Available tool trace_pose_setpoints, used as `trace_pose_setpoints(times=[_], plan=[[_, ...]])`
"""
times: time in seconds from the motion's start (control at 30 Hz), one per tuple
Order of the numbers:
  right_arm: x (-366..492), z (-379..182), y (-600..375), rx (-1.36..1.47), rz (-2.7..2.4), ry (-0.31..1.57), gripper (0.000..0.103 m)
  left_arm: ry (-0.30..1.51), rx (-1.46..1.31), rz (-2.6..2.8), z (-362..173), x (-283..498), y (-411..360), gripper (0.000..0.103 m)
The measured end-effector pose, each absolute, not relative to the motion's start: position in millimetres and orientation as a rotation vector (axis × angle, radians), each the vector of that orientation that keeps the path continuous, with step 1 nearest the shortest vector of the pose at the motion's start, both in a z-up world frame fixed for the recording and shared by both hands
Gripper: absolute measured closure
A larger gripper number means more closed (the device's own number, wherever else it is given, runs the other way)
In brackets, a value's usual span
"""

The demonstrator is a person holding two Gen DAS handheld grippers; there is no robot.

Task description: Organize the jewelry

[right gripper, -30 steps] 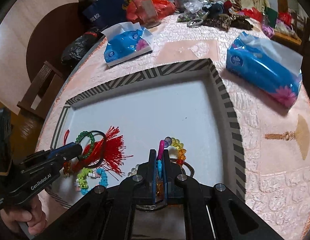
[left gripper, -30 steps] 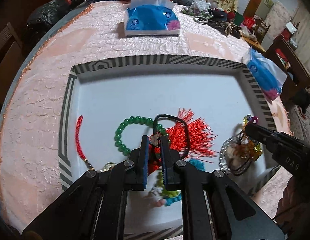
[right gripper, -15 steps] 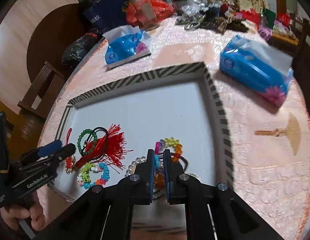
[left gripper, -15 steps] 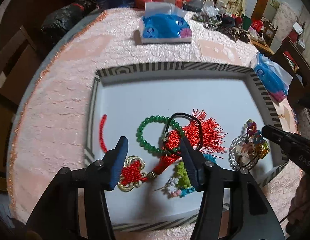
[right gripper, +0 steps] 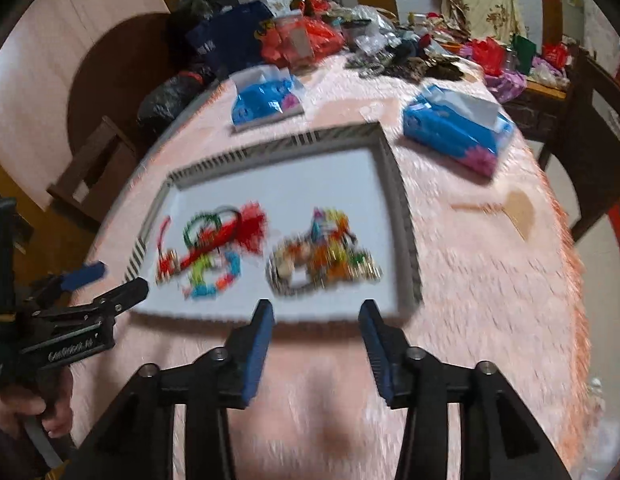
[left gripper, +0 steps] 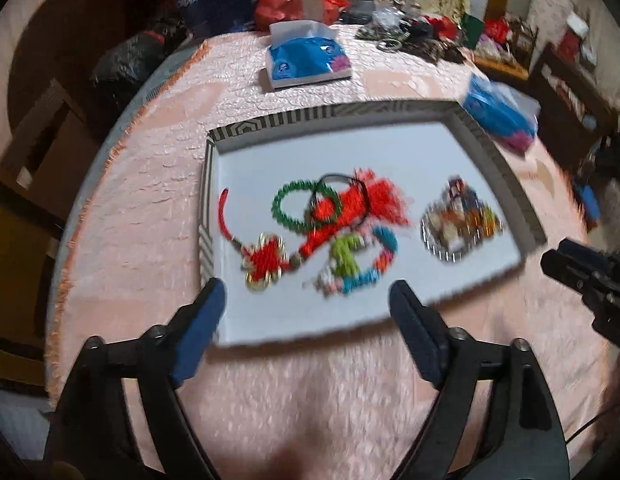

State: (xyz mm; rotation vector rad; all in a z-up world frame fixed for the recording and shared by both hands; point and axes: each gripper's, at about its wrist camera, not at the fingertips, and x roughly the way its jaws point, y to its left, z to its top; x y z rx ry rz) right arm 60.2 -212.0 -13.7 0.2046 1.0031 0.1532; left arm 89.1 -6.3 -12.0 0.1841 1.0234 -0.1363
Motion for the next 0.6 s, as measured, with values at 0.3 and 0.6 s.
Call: trace_pose_setpoints(times=[0.3,0.6], plan=[[9,-1,-212,0.229,0.116,1.044,0.057,0.872,0.169,-0.159,24,20,-16,0.001],[-19,8,-216,0.192,0.167,1.023,0.057,0.976,0.057,-0.031,37,-5,-16,0.001]])
